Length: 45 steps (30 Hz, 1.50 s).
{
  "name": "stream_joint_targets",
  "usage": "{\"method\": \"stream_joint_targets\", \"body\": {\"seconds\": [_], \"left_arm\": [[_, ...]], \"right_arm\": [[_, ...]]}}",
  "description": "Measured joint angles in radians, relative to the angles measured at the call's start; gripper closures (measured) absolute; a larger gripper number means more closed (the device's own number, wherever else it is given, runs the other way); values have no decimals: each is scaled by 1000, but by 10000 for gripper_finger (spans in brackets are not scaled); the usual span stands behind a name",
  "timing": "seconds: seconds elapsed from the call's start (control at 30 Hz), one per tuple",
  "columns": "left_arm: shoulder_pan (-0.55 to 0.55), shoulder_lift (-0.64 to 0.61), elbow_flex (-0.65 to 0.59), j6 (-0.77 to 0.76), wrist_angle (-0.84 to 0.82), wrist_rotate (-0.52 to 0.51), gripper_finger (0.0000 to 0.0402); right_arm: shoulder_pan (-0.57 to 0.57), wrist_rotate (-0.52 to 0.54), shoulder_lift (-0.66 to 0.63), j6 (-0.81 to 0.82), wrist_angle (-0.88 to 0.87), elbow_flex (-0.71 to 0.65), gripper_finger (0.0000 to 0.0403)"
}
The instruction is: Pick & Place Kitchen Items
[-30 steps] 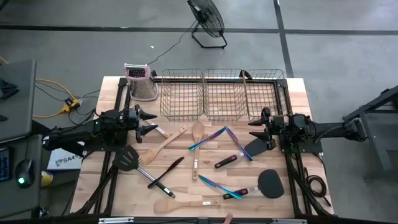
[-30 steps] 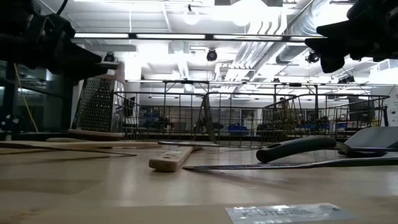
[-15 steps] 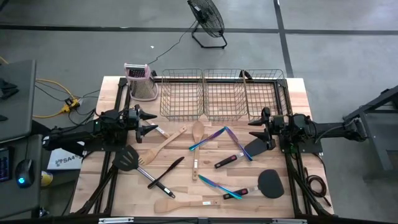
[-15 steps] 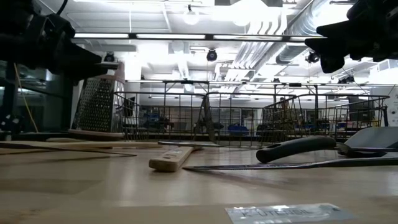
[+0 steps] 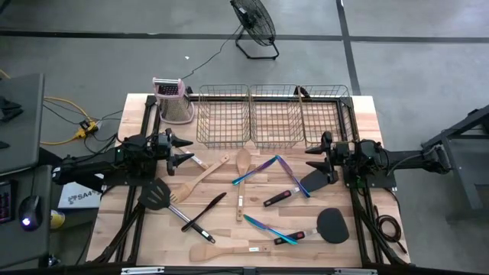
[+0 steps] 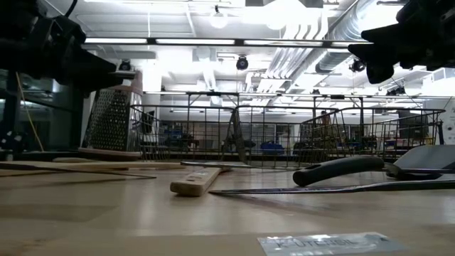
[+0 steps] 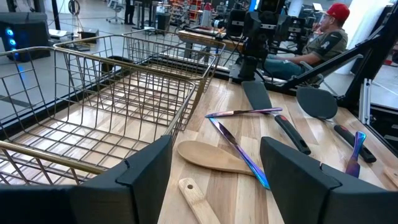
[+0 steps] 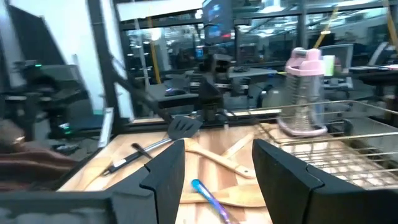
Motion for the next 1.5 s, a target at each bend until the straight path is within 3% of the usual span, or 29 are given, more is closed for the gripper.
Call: {"method": "stream_joint_targets", "body": {"seconds": [0.13, 0.33, 0.43, 0.6, 1.0, 1.23, 1.5], "left_arm": [[0, 0, 0, 0, 0, 0, 161], [0, 0, 0, 0, 0, 0, 161], [0, 0, 0, 0, 0, 0, 161], [0, 0, 0, 0, 0, 0, 161], [0, 0, 0, 0, 0, 0, 161], [0, 0, 0, 0, 0, 0, 161], [0, 0, 0, 0, 0, 0, 161]], "right_arm": [[0, 95, 0, 1, 0, 0, 223], [0, 92, 0, 32, 1, 0, 223], [0, 127, 0, 168, 15, 0, 223], [0, 230, 0, 571, 1, 0, 223], [0, 263, 60, 792, 2, 12, 230], [0, 247, 229, 738, -29, 175, 241], [4, 231, 513, 795, -373, 504, 243]]}}
